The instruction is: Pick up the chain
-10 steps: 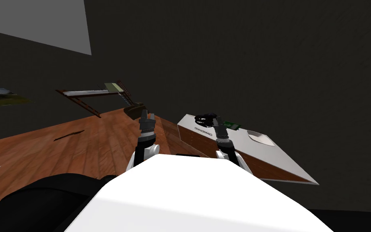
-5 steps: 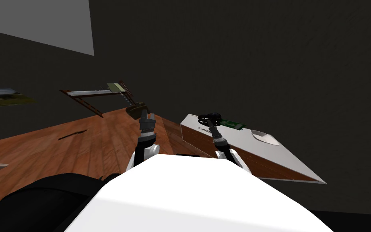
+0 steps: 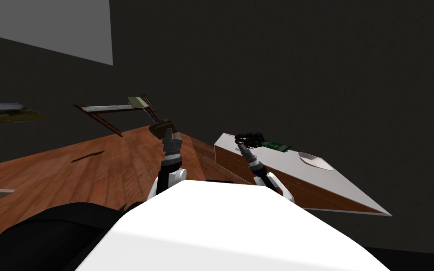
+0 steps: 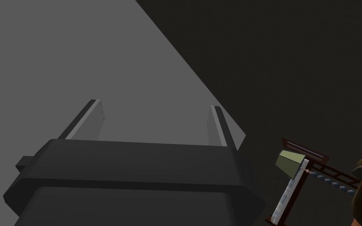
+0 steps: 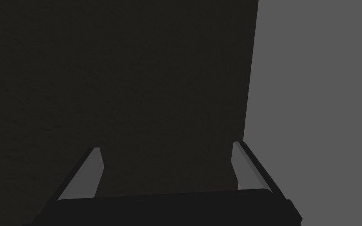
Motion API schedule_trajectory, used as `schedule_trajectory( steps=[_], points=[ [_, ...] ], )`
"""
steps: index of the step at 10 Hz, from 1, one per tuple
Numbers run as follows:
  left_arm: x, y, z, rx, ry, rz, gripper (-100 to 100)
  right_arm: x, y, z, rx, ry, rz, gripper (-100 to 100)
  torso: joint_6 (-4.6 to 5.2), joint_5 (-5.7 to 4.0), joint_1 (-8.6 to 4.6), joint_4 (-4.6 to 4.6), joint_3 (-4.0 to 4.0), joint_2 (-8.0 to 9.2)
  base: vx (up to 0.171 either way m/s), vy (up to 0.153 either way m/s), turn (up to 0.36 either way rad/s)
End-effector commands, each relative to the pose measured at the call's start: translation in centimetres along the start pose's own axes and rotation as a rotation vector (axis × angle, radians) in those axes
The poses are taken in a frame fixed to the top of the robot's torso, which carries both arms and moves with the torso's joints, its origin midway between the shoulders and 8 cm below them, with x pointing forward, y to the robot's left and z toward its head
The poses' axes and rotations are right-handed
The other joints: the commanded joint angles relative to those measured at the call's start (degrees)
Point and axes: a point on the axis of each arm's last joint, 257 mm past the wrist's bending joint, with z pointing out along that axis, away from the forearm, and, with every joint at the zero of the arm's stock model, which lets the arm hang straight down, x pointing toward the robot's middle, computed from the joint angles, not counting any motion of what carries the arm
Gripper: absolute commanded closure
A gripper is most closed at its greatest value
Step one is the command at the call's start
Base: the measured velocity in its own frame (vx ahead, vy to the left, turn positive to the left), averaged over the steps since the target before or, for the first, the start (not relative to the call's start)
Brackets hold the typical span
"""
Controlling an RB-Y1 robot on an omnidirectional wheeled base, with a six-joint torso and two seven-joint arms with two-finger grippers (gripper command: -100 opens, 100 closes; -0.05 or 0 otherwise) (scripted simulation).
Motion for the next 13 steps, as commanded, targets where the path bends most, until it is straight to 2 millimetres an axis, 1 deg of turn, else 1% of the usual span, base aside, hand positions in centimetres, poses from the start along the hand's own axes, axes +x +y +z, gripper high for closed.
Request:
schedule_trajectory(
  steps=[1, 2, 3, 5, 6, 8, 9, 10, 11, 13],
  points=[
    [0.0, 0.0, 0.0, 0.000, 0.000, 0.000, 0, 1.2, -1.1, -0.2, 0.018, 0.044, -0.037, -100, 0.00, 0.00, 0.00, 0.00, 0.00, 0.00, -0.018, 0.115, -0.002],
    [0.0, 0.0, 0.0, 0.000, 0.000, 0.000, 0, 2.7, -2.4, -0.6, 0.030, 0.107, -0.092, -100, 0.01, -0.01, -0.10, 0.01, 0.02, 0.03, -0.011, 0.097, 0.014],
    [0.0, 0.0, 0.0, 0.000, 0.000, 0.000, 0, 2.8, -2.6, -0.6, 0.033, 0.109, -0.092, -100, 0.01, -0.02, -0.16, 0.01, 0.01, 0.02, 0.000, 0.072, 0.010],
    [0.0, 0.0, 0.0, 0.000, 0.000, 0.000, 0, 5.4, -4.9, -1.5, 0.048, 0.226, -0.202, -100, 0.01, -0.05, -0.25, 0.00, -0.01, -0.02, -0.001, 0.109, 0.027],
    [0.0, 0.0, 0.0, 0.000, 0.000, 0.000, 0, 5.7, -5.7, -2.1, 0.064, 0.242, -0.206, -100, 0.01, -0.01, -0.09, 0.00, -0.01, -0.02, 0.007, 0.117, 0.000],
    [0.0, 0.0, 0.0, 0.000, 0.000, 0.000, 0, 8.0, -8.7, -3.7, 0.084, 0.366, -0.318, -100, 0.01, -0.02, -0.16, -0.02, -0.05, -0.09, 0.022, 0.108, 0.030],
    [0.0, 0.0, 0.0, 0.000, 0.000, 0.000, 0, 8.1, -9.3, -4.2, 0.094, 0.378, -0.322, -100, 0.02, -0.02, -0.15, -0.02, -0.06, -0.11, 0.016, 0.081, 0.006],
    [0.0, 0.0, 0.0, 0.000, 0.000, 0.000, 0, 9.0, -11.0, -5.4, 0.108, 0.445, -0.381, -100, 0.03, -0.03, -0.25, -0.02, -0.05, -0.08, 0.014, 0.080, 0.026],
    [0.0, 0.0, 0.0, 0.000, 0.000, 0.000, 0, 9.1, -11.1, -5.5, 0.110, 0.447, -0.381, -100, 0.02, -0.04, -0.27, -0.01, -0.04, -0.08, 0.021, 0.058, 0.008],
    [0.0, 0.0, 0.0, 0.000, 0.000, 0.000, 0, 10.3, -14.7, -8.1, 0.138, 0.574, -0.493, -100, 0.02, -0.06, -0.36, -0.02, -0.08, -0.14, 0.032, 0.075, 0.033]
  ],
)
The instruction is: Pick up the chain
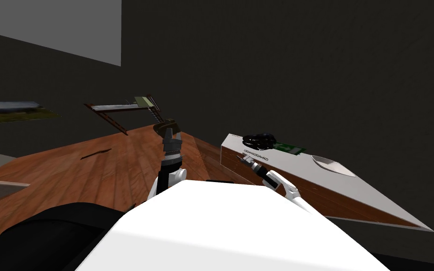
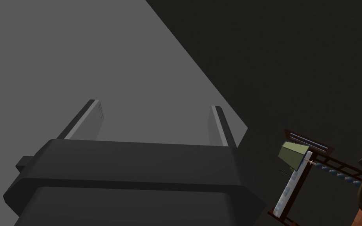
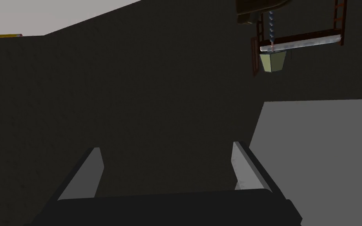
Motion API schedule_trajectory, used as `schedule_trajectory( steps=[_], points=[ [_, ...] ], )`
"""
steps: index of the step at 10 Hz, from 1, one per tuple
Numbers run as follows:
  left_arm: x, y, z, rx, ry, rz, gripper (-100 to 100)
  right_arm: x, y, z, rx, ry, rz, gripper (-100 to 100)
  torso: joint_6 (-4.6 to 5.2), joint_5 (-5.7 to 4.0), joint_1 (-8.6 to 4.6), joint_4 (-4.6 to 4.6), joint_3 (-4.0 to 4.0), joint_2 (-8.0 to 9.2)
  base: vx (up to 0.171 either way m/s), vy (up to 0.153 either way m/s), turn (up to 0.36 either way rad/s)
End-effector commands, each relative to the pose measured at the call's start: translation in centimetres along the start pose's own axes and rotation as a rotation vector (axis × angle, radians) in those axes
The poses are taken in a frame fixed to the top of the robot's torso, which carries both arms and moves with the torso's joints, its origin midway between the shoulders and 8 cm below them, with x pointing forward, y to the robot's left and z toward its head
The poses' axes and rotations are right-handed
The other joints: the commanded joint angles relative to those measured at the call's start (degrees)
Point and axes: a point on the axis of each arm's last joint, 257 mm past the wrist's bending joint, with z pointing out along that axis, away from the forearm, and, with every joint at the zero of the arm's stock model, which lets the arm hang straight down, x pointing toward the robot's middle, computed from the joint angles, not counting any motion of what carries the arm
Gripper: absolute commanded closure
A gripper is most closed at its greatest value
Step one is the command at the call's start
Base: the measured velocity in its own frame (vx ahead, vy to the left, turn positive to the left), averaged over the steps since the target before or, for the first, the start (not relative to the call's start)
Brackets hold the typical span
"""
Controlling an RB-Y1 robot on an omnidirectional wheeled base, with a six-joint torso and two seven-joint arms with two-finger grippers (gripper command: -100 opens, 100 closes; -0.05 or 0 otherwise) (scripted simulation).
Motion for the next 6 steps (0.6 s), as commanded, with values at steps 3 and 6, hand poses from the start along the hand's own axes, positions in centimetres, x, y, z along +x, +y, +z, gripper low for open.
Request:
schedule_trajectory(
  steps=[3, 6],
  points=[
    [0.0, 0.0, 0.0, 0.000, 0.000, 0.000, 0, 4.6, -4.1, -2.2, 0.048, 0.175, -0.150, -100, 0.01, 0.00, -0.07, -0.01, -0.04, -0.08, 0.054, 0.065, 0.025],
    [0.0, 0.0, 0.0, 0.000, 0.000, 0.000, 0, 7.4, -7.7, -4.5, 0.084, 0.299, -0.252, -100, 0.02, -0.03, -0.20, -0.01, -0.03, -0.06, 0.053, 0.034, 0.028]
  ],
)
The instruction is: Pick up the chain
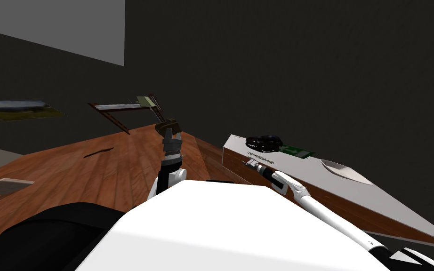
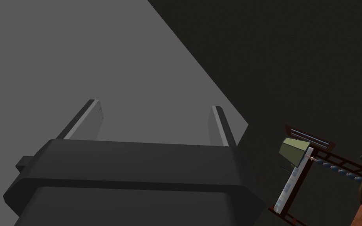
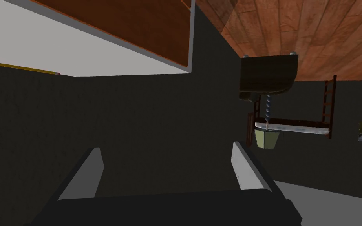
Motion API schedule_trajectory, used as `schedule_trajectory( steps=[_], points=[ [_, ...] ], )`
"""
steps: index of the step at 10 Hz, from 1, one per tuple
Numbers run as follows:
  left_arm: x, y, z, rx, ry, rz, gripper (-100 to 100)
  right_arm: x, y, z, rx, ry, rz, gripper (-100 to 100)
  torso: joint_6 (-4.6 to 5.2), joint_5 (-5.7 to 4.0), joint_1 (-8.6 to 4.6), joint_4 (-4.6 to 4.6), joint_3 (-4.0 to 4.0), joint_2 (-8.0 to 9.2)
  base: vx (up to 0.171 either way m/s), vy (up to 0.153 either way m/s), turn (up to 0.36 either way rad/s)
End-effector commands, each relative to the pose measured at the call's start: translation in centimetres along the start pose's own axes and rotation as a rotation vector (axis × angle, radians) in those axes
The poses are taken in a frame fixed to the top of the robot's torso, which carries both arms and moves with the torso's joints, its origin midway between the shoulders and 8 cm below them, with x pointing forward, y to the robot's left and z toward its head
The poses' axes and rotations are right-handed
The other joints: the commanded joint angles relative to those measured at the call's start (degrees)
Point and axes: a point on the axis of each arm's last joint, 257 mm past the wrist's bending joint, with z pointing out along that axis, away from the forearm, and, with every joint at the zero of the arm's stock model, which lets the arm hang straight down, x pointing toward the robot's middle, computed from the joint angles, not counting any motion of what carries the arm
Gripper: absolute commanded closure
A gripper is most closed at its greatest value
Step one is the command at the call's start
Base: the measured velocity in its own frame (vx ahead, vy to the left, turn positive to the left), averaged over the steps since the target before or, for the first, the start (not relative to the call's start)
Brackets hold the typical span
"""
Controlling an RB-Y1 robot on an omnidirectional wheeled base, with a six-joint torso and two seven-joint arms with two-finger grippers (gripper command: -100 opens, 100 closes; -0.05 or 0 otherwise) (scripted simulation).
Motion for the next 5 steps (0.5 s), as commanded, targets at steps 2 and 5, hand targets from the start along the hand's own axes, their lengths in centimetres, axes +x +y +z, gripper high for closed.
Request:
schedule_trajectory(
  steps=[2, 5],
  points=[
    [0.0, 0.0, 0.0, 0.000, 0.000, 0.000, 0, 4.2, -3.8, -2.0, 0.046, 0.146, -0.116, -100, -0.01, 0.00, 0.02, -0.01, -0.04, -0.08, 0.079, 0.033, 0.050],
    [0.0, 0.0, 0.0, 0.000, 0.000, 0.000, 0, 7.1, -7.0, -4.1, 0.083, 0.252, -0.195, -100, 0.00, -0.02, -0.09, -0.01, -0.03, -0.06, 0.072, 0.002, 0.027]
  ],
)
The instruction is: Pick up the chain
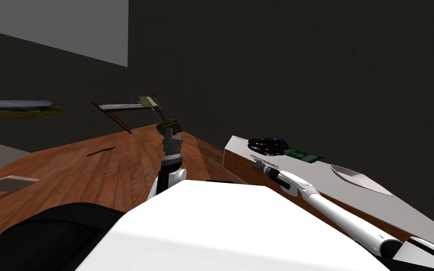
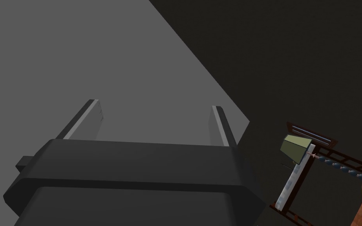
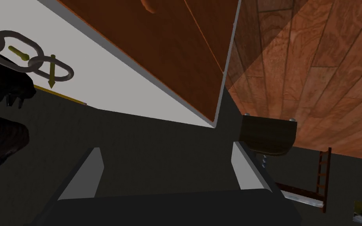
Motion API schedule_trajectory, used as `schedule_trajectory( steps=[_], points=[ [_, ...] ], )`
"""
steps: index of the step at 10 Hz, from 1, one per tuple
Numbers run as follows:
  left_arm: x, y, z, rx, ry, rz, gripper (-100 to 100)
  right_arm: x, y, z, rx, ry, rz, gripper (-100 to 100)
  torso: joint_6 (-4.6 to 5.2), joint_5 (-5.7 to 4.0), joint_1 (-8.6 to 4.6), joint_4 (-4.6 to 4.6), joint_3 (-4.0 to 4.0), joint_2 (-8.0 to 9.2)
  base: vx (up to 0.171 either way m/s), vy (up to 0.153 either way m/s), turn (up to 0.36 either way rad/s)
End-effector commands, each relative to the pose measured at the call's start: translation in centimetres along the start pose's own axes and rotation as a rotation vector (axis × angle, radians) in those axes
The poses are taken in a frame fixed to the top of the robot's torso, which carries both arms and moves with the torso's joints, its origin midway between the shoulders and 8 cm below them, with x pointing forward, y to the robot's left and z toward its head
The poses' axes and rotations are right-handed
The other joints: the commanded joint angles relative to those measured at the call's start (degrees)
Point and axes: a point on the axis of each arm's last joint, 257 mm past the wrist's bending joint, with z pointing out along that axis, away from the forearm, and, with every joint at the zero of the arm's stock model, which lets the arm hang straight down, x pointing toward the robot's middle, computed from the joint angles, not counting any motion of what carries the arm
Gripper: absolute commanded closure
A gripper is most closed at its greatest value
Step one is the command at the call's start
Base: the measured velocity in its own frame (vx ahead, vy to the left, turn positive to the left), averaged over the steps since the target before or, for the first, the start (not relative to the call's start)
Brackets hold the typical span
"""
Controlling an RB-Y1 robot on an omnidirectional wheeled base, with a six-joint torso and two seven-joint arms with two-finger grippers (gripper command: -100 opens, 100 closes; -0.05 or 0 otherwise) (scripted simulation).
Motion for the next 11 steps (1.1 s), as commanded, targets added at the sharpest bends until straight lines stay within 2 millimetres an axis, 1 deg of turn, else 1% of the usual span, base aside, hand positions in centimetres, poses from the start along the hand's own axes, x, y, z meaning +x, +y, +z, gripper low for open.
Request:
schedule_trajectory(
  steps=[1, 4, 5, 7, 8, 9, 10, 11],
  points=[
    [0.0, 0.0, 0.0, 0.000, 0.000, 0.000, 0, 2.9, -2.1, -1.5, 0.029, 0.082, -0.056, -100, 0.00, 0.00, 0.00, 0.00, 0.00, 0.00, 0.103, -0.020, 0.056],
    [0.0, 0.0, 0.0, 0.000, 0.000, 0.000, 0, 7.1, -5.4, -3.8, 0.073, 0.209, -0.134, -100, 0.02, -0.03, -0.10, -0.01, -0.02, -0.03, 0.098, -0.031, 0.038],
    [0.0, 0.0, 0.0, 0.000, 0.000, 0.000, 0, 7.1, -5.4, -3.8, 0.073, 0.209, -0.134, -100, 0.02, -0.03, -0.12, -0.01, -0.02, -0.03, 0.066, -0.043, 0.010],
    [0.0, 0.0, 0.0, 0.000, 0.000, 0.000, 0, 9.4, -7.1, -5.4, 0.094, 0.278, -0.171, -100, 0.01, -0.03, -0.11, 0.01, 0.04, 0.08, 0.065, -0.041, 0.030],
    [0.0, 0.0, 0.0, 0.000, 0.000, 0.000, 0, 11.2, -8.2, -6.7, 0.108, 0.334, -0.197, -100, 0.02, -0.04, -0.15, 0.01, 0.03, 0.07, 0.097, -0.068, 0.050],
    [0.0, 0.0, 0.0, 0.000, 0.000, 0.000, 0, 11.2, -8.2, -6.7, 0.108, 0.334, -0.197, -100, 0.02, -0.06, -0.23, 0.00, 0.00, 0.00, 0.080, -0.058, 0.023],
    [0.0, 0.0, 0.0, 0.000, 0.000, 0.000, 0, 13.1, -8.8, -8.1, 0.116, 0.387, -0.216, -100, 0.01, -0.07, -0.19, -0.01, 0.01, 0.03, 0.074, -0.052, 0.043],
    [0.0, 0.0, 0.0, 0.000, 0.000, 0.000, 0, 13.5, -8.8, -8.3, 0.115, 0.397, -0.218, -100, 0.03, -0.06, -0.18, 0.00, 0.03, 0.06, 0.065, -0.054, 0.020]
  ],
)
